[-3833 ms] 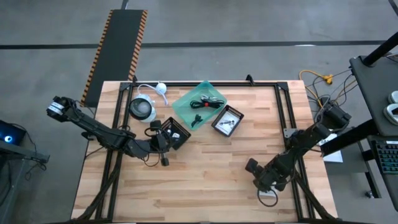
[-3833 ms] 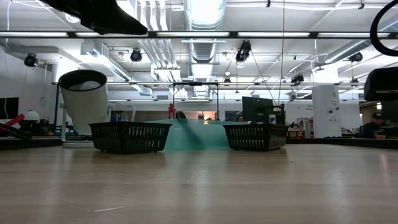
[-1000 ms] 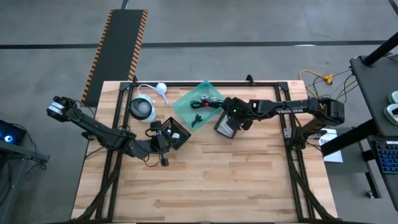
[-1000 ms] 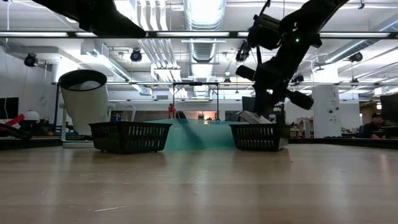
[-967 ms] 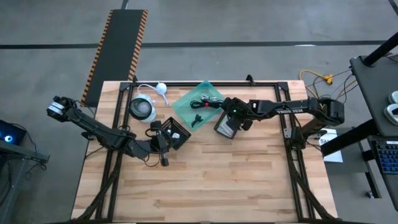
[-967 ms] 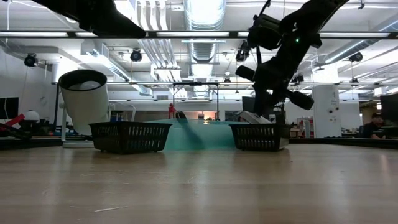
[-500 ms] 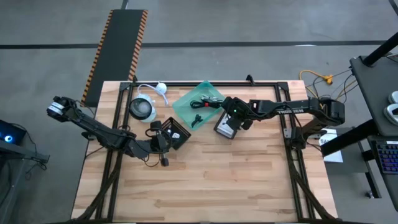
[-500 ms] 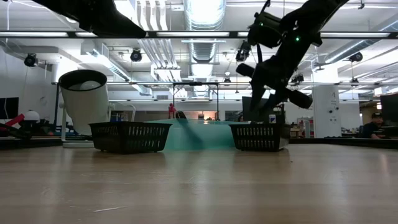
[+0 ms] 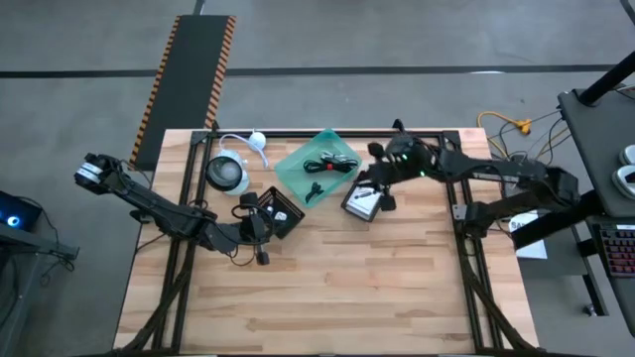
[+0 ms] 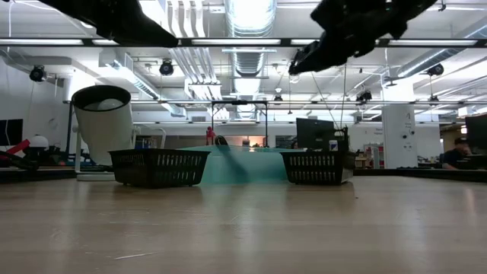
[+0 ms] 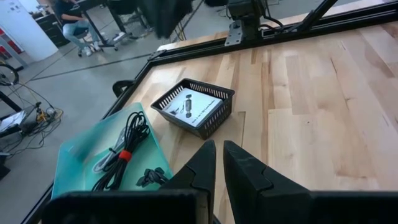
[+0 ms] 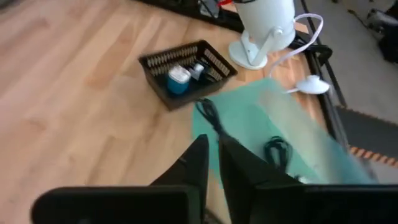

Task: Pick and place items into bin
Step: Return to Home Position

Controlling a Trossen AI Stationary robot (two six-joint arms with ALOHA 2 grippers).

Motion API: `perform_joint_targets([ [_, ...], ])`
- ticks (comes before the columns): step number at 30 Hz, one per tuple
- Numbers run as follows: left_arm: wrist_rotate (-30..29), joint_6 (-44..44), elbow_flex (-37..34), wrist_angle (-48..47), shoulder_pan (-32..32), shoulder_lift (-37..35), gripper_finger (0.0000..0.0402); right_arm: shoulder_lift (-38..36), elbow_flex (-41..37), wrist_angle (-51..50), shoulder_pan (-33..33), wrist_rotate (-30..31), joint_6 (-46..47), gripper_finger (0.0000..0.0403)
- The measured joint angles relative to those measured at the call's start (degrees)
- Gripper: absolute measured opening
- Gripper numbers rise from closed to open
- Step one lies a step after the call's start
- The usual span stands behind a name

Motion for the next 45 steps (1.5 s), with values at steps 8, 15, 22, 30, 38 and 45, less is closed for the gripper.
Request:
perform_joint_targets([
  [8, 0.02, -0.05, -0.04, -0.05, 0.04, 0.0, 0.0015, -15.62, -17.05, 12.71, 8.34, 7.32, 9.96, 0.0009],
  [15, 0.15, -0.09, -0.04, 0.0, 0.04, 0.0, 0.0015, -33.99, -29.93, 16.2, 13.28, 11.64, 12.04, 0.0008],
  [22, 0.13, -0.11, -0.04, 0.02, 0.04, 0.0, 0.0015, -47.3, -37.3, 16.04, 13.43, 11.69, 18.24, 0.0008],
  [30, 0.11, -0.15, -0.07, -0.08, 0.04, 0.0, 0.0015, -58.58, -42.6, 15.96, 13.43, 11.84, 19.2, 0.0008],
  [38, -0.07, -7.08, -2.24, 0.06, 0.04, 0.0, 0.0015, -64.41, -46.45, 14.45, 13.43, 11.84, 18.23, 0.0008],
  [45, -0.05, -8.23, -10.21, 5.68, 0.04, -1.97, 0.0015, -63.22, -48.06, 13.82, 13.43, 11.84, 18.5, 0.0008],
])
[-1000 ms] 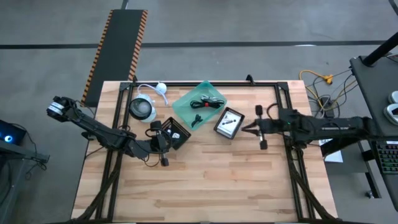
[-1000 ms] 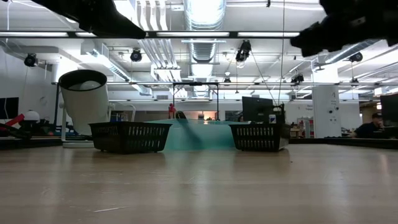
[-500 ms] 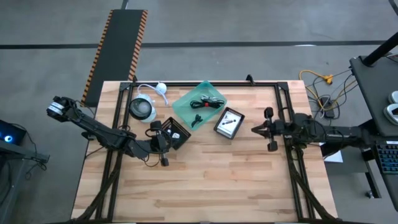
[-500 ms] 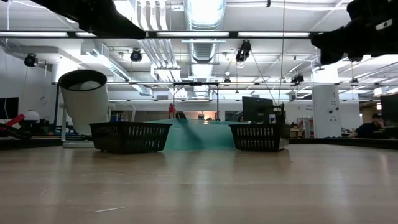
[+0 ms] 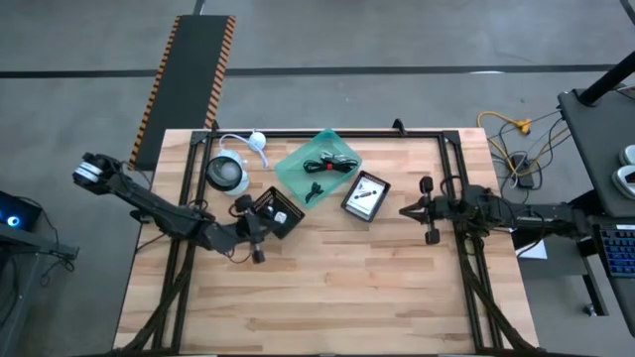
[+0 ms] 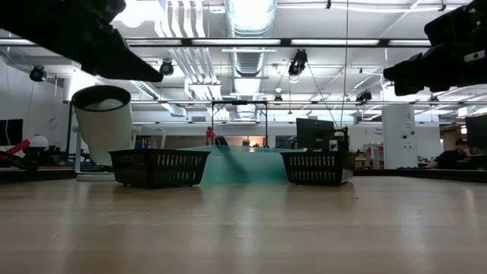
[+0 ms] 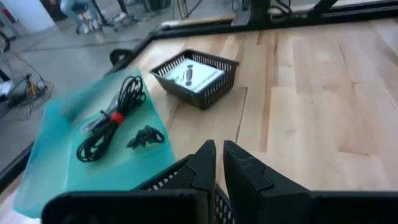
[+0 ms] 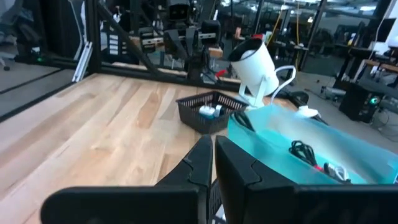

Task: Pick and place items into bin
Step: Return to Home Position

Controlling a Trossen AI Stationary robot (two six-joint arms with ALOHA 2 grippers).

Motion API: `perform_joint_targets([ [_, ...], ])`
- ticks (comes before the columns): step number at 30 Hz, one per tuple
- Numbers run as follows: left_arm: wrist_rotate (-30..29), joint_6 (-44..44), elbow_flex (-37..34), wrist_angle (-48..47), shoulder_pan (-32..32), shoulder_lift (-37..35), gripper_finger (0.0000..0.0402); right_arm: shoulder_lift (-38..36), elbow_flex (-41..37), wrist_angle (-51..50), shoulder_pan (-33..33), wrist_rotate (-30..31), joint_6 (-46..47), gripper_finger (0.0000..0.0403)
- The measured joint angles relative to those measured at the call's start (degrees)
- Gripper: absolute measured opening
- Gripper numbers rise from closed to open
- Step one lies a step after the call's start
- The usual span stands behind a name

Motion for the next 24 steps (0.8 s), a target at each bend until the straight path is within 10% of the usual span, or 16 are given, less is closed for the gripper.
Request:
perform_joint_targets([
  [10, 20.52, 22.01, -16.47, 33.04, 3.83, -13.85, 0.0015, 0.46, -0.01, -0.49, -0.01, 0.0, -0.01, 0.0008],
  [24, 23.62, 20.2, -23.05, 13.51, 9.44, -39.18, 0.0015, 0.46, -0.01, -0.78, -0.02, -0.02, -1.5, 0.0008],
])
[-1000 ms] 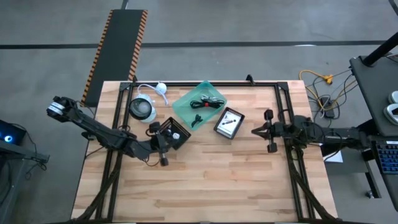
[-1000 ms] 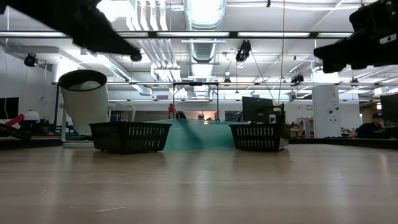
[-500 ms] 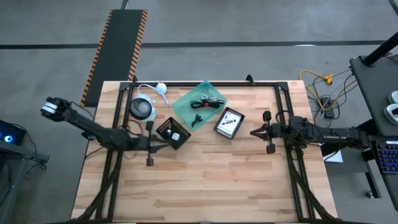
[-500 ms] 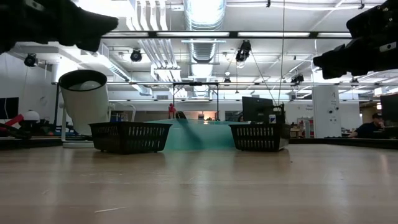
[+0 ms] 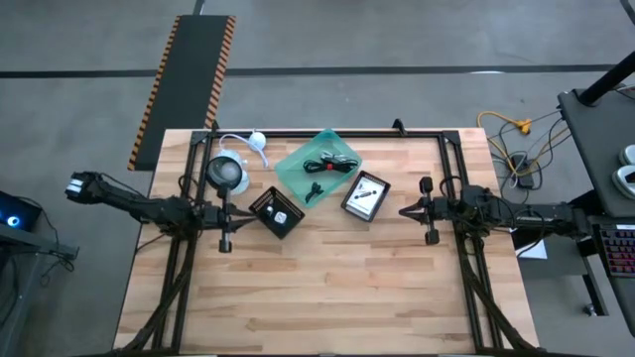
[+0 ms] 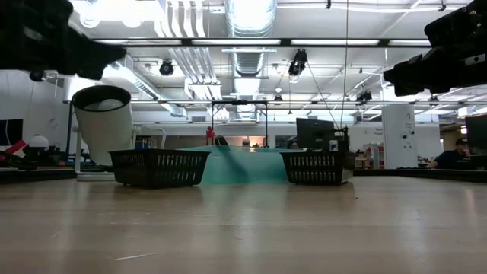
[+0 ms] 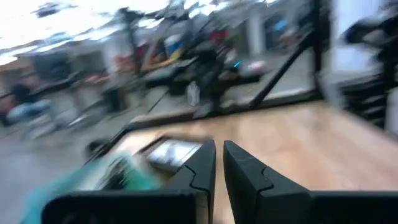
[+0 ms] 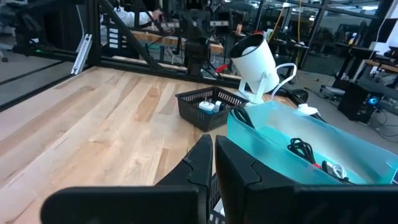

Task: Pick and place items into bin
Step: Return to Home Position

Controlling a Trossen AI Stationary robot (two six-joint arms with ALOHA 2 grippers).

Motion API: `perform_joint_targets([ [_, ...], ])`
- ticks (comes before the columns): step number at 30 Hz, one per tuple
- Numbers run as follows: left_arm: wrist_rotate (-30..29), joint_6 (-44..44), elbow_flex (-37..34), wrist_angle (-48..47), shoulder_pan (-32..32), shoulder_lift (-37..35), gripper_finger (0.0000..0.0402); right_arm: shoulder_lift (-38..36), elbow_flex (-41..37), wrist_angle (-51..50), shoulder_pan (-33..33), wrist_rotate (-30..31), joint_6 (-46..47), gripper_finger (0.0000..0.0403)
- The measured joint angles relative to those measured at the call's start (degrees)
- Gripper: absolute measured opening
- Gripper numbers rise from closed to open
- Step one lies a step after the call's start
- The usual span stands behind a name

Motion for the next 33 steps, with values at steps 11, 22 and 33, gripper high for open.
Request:
perform_joint_targets([
  [11, 2.38, -3.43, -2.48, -18.58, 0.0, -20.89, 0.0015, -0.13, 0.15, 0.09, 0.0, 1.4, -1.31, 0.0008],
  [22, 1.76, -7.92, -2.51, -19.51, 0.05, -16.55, 0.0015, -0.13, 0.17, 0.11, 0.0, 1.53, -2.65, 0.0008],
  [33, 1.79, -8.93, -2.57, -19.64, 0.05, -18.3, 0.0015, -0.13, -0.08, 4.32, 0.0, 1.32, 6.24, 0.0008],
])
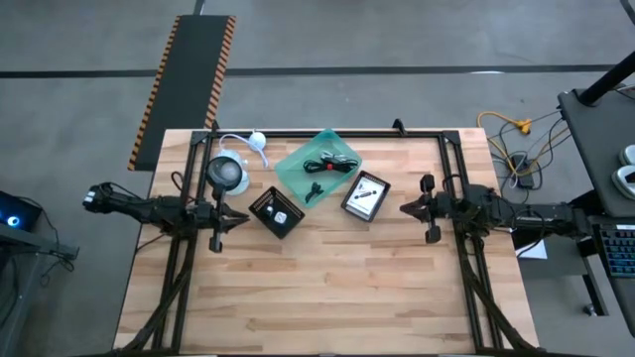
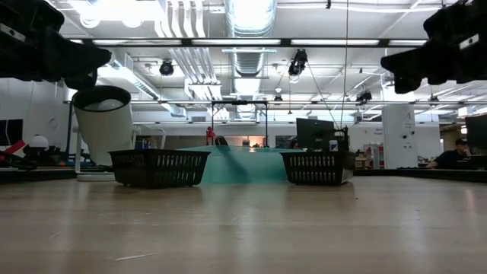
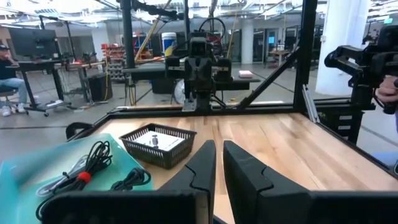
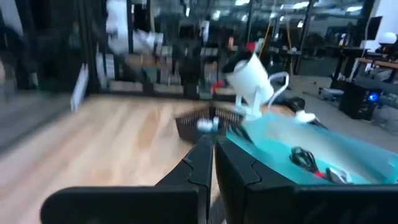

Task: Pick and place items into bin
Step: Return to Home Position

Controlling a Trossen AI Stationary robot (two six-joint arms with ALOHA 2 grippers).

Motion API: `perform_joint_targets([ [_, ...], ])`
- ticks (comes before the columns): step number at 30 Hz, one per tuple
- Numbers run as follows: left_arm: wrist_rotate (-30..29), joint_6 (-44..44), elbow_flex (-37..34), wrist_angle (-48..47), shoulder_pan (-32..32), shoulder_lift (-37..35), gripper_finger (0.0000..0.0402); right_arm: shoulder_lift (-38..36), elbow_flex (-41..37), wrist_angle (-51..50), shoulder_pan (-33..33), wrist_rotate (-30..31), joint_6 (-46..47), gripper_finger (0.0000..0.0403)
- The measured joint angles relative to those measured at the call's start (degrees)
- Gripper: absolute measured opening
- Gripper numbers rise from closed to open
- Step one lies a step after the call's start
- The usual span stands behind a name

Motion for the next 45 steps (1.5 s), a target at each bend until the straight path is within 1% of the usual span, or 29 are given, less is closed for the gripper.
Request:
perform_joint_targets([
  [2, -0.06, 0.29, -0.02, -0.02, 0.0, 0.02, 0.0015, -0.02, -0.91, 3.27, 0.0, 0.06, 2.59, 0.0008],
  [4, -0.09, 0.33, -0.02, -0.02, 0.0, 0.03, 0.0015, 0.09, -1.19, 3.38, 0.0, 1.08, 3.74, 0.0008],
  [6, -0.1, 0.32, -0.04, -0.05, 0.0, 0.12, 0.0015, 0.14, -1.19, 2.77, -0.02, 3.31, 2.31, 0.0008],
  [9, -0.13, 0.27, -0.05, -0.13, 0.0, 0.12, 0.0015, 0.13, -1.19, 1.45, 0.0, 4.65, 1.48, 0.0008],
  [15, -0.17, 1.62, -0.07, -0.23, 0.0, 1.08, 0.0015, 0.17, -1.19, 1.66, 0.0, 4.65, 1.0, 0.0008],
  [25, -0.38, 1.39, -0.11, 1.59, 0.0, 1.52, 0.0015, 0.13, -1.19, 1.66, 0.0, 4.63, 1.08, 0.0008],
  [45, -0.31, 1.45, -0.13, 1.95, -0.01, 1.64, 0.0015, 0.11, -1.19, 1.64, 0.0, 4.67, 1.47, 0.0009],
])
